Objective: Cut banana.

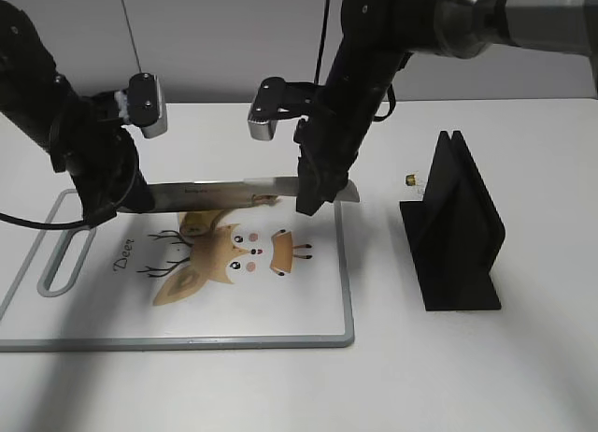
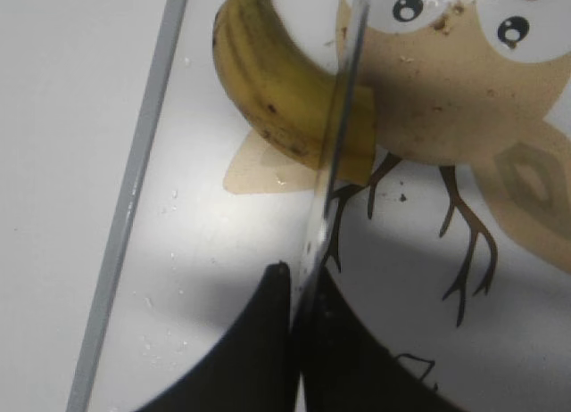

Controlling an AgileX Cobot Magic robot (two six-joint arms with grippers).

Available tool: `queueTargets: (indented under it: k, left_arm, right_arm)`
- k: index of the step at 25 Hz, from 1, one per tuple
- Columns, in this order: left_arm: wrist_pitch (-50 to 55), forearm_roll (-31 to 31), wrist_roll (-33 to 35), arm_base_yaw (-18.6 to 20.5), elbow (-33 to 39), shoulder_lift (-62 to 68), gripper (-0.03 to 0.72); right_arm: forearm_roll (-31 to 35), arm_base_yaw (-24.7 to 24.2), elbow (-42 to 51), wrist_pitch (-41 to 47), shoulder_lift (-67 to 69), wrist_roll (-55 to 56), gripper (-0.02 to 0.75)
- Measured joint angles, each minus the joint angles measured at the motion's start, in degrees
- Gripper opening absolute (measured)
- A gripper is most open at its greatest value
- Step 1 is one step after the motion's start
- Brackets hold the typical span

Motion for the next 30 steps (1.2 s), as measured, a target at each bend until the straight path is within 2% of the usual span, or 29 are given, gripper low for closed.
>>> queueTargets:
  k: [16, 26, 30]
  left_arm:
    - [-1.67, -0.79, 0.31, 0.18, 0.18, 1.36, 0.0]
    - [-12.95, -1.55, 0.71, -0.3, 6.97, 0.5, 0.002]
    - [-14.62, -1.54, 0.91, -0.36, 7.67, 0.64, 0.005]
  right_arm:
    - [-0.52, -0.09, -0.3, -1.54, 1.61, -0.05, 0.188]
    - [-0.92, -0.09, -0.93, -3.76, 3.48, -0.28, 0.206]
    - [-0.65, -0.09, -1.05, -3.92, 4.23, -0.28, 0.207]
